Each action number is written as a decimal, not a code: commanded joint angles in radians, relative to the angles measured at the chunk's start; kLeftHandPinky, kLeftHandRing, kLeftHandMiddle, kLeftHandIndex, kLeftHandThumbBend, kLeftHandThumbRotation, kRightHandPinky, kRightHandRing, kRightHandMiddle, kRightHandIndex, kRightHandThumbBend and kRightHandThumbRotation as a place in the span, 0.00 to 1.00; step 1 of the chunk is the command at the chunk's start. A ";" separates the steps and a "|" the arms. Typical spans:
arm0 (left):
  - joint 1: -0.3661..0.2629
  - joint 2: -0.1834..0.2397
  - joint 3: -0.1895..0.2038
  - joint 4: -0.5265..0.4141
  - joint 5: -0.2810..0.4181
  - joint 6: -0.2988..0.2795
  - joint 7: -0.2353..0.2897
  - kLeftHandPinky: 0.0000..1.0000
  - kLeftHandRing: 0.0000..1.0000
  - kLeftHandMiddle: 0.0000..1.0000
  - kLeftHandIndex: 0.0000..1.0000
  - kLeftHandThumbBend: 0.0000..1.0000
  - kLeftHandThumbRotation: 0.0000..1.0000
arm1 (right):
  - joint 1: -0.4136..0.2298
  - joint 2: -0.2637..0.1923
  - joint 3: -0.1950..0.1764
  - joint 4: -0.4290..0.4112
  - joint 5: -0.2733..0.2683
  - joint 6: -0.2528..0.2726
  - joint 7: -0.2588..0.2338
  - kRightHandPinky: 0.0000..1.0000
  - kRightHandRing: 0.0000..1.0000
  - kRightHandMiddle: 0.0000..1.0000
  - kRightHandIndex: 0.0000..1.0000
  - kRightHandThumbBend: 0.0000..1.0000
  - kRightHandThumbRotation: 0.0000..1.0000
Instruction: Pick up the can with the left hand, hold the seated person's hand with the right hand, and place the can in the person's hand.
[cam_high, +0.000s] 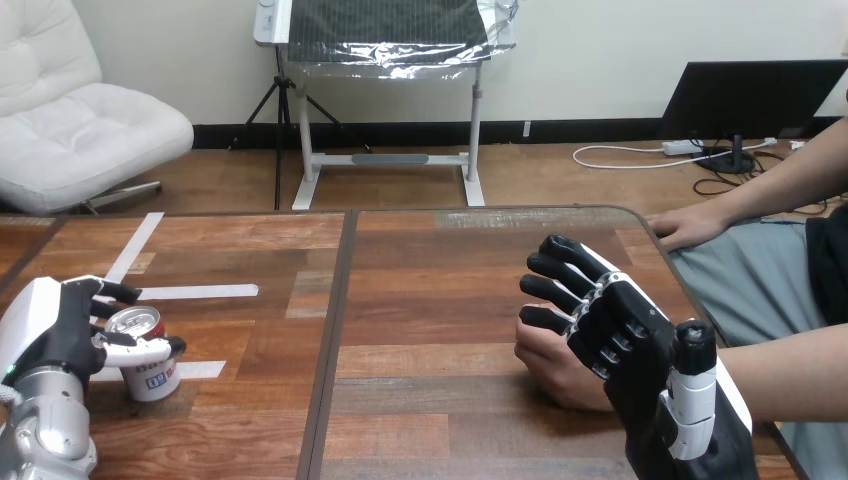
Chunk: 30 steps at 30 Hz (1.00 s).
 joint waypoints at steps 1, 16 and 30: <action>-0.070 0.029 -0.011 -0.044 0.025 0.020 -0.009 0.47 0.57 0.63 0.67 0.85 0.00 | -0.043 0.000 0.000 -0.052 0.012 -0.004 -0.004 0.80 0.86 0.87 0.87 0.94 1.00; -0.074 0.031 -0.015 -0.054 0.028 0.052 -0.032 0.50 0.59 0.64 0.67 0.86 0.00 | -0.044 -0.001 0.000 -0.053 0.011 -0.005 -0.007 0.79 0.85 0.87 0.87 0.94 1.00; -0.076 0.034 -0.018 -0.064 0.037 0.076 -0.056 0.50 0.59 0.64 0.68 0.87 0.00 | -0.044 -0.002 -0.002 -0.053 0.012 -0.004 -0.007 0.80 0.86 0.87 0.87 0.94 1.00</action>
